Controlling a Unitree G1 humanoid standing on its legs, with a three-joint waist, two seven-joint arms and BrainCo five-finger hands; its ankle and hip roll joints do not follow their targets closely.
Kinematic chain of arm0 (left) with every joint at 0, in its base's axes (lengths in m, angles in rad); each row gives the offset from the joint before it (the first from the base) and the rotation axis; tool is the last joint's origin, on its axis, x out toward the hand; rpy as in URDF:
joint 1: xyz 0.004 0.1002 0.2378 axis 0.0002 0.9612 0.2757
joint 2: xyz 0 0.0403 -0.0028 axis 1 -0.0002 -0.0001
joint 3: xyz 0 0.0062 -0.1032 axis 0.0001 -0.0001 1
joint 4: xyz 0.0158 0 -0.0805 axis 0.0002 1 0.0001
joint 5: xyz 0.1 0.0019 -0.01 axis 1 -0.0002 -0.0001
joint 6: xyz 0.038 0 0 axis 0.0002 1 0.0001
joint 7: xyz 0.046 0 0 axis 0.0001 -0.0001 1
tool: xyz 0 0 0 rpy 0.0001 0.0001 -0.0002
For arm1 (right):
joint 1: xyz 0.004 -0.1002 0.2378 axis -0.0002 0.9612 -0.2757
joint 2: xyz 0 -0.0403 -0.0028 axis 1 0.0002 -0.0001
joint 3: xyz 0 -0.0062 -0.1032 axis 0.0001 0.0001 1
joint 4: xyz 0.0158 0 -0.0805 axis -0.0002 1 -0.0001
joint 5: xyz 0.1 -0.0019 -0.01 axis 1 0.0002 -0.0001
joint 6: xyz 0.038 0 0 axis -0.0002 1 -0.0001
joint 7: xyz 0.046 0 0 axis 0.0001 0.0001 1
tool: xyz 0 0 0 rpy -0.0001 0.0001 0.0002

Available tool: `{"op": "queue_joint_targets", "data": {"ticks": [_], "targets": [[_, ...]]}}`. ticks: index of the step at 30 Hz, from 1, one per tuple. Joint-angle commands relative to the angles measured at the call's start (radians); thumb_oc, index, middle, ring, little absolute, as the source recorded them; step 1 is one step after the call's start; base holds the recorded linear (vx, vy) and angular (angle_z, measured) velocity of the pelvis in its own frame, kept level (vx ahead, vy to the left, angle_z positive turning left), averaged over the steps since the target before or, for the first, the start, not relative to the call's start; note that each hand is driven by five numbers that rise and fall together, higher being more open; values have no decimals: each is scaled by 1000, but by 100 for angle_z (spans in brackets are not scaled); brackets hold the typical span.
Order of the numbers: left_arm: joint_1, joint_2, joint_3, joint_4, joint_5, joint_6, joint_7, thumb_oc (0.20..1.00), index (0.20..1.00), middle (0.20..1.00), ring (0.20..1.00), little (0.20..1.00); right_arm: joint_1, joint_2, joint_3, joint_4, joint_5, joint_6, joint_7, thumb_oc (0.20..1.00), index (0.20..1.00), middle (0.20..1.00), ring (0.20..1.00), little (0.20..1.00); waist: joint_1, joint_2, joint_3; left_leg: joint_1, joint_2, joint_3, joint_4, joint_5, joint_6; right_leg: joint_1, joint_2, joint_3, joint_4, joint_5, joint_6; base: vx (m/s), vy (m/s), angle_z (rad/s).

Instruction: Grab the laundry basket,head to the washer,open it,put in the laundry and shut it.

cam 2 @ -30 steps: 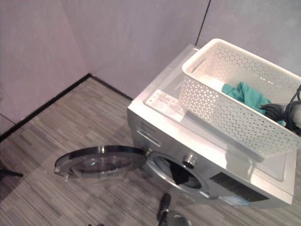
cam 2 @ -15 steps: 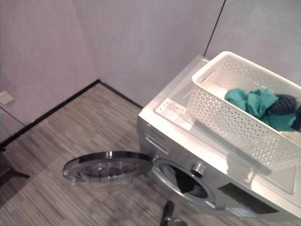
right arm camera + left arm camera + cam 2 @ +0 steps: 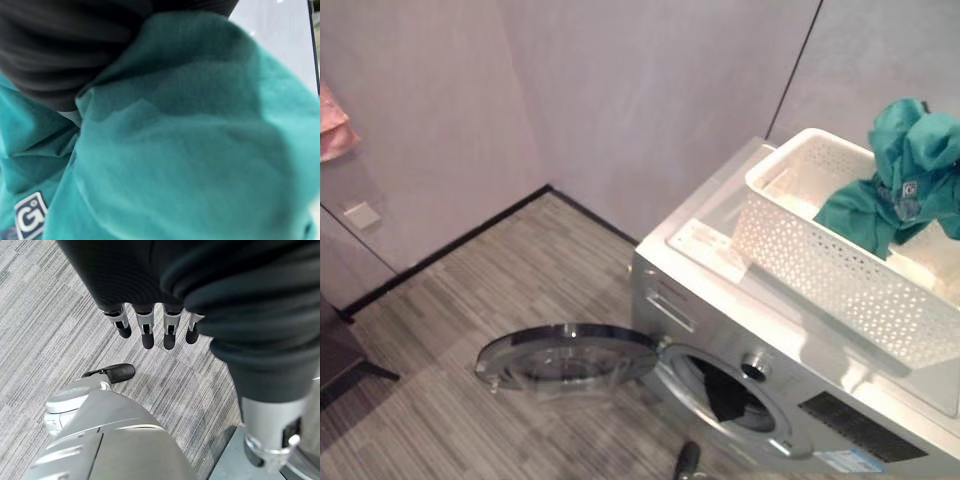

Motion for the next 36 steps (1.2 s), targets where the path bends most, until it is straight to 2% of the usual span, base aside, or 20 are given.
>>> {"op": "queue_joint_targets", "data": {"ticks": [1,7,14,27,36], "targets": [[-26,49,-59,32,42,-22,30,1000,1000,1000,1000,1000,-136,24,-60,28,-25,13,-139,200,200,200,200,200,32,-94,-11,141,-29,-9,49,-54,55,-33,-95,73,15,22,89,-17,43,10],[-54,52,-105,10,65,-27,46,1000,1000,1000,1000,1000,-205,30,-80,10,-58,34,-242,200,200,200,200,200,34,-101,-14,149,-50,-24,41,-97,67,-15,-113,73,-2,37,101,-38,69,6],[-75,46,-153,-30,98,-38,65,1000,1000,1000,1000,1000,-249,41,-93,-81,-177,61,-355,200,200,200,200,200,23,-106,-14,183,-86,-22,16,-138,89,-9,-133,82,-10,61,112,-39,55,0],[-68,16,-201,-86,66,-52,71,1000,1000,1000,1000,1000,-376,75,-3,-84,-231,74,-400,200,200,200,200,200,16,-109,-33,215,-109,-26,15,-161,112,-3,-159,92,-1,72,120,-21,22,-2],[-70,-7,-219,-82,67,-51,77,1000,1000,1000,1000,1000,-397,70,-35,-163,-240,72,-461,200,200,200,200,200,8,-110,-42,227,-117,-23,29,-174,121,0,-160,102,5,76,121,-15,8,-3]]}}
